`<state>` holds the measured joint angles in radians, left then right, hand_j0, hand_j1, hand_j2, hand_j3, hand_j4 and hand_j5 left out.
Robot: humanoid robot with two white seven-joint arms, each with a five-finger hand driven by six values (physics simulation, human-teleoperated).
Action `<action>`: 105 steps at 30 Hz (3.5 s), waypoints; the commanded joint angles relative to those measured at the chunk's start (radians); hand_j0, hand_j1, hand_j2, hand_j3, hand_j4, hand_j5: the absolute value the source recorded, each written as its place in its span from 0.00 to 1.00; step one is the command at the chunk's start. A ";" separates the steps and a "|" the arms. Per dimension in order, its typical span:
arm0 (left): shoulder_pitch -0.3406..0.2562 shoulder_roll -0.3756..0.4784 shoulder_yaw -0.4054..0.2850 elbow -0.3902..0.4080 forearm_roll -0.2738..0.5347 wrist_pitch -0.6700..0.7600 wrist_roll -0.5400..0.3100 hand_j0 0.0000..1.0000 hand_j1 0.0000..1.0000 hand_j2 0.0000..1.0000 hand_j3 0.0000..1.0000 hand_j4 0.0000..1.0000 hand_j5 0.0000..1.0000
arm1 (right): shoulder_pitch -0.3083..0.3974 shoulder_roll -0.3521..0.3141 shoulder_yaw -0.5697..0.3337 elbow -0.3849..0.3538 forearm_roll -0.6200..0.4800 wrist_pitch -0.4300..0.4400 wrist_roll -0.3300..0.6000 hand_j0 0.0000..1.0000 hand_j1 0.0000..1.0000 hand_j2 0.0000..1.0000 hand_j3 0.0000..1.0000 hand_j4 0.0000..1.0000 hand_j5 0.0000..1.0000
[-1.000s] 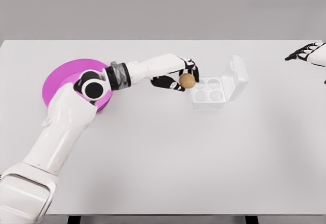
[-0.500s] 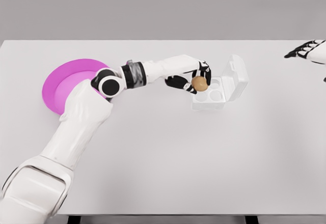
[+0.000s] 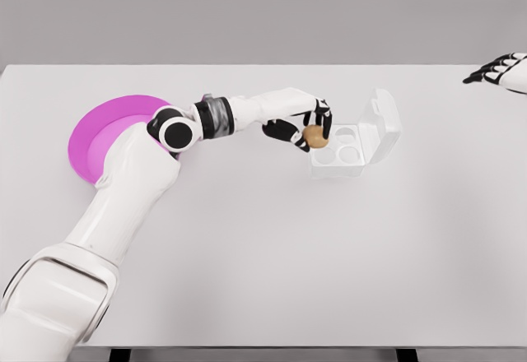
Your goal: Pack egg into the box and close the box lid
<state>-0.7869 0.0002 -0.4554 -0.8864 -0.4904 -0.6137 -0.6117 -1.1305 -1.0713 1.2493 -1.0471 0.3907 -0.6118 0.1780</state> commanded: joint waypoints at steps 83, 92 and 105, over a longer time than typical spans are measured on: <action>-0.092 0.000 -0.055 0.017 -0.007 0.003 0.001 0.67 0.67 0.67 0.67 0.67 0.67 | 0.043 0.004 -0.017 -0.025 0.022 0.001 0.043 1.00 1.00 1.00 1.00 1.00 1.00; -0.077 0.000 -0.032 -0.095 0.061 0.003 0.001 0.80 0.80 0.80 0.80 0.80 0.80 | 0.040 0.002 -0.024 -0.149 0.025 0.001 0.044 1.00 1.00 1.00 1.00 1.00 1.00; 0.034 0.207 0.089 -0.385 0.341 0.003 0.001 0.89 0.89 0.89 0.89 0.89 0.89 | 0.069 -0.012 -0.014 -0.254 0.025 0.001 0.051 1.00 1.00 1.00 1.00 1.00 1.00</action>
<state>-0.7455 0.1439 -0.3865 -1.1994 -0.2233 -0.6141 -0.6115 -1.0615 -1.0829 1.2348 -1.2824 0.4208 -0.6120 0.2278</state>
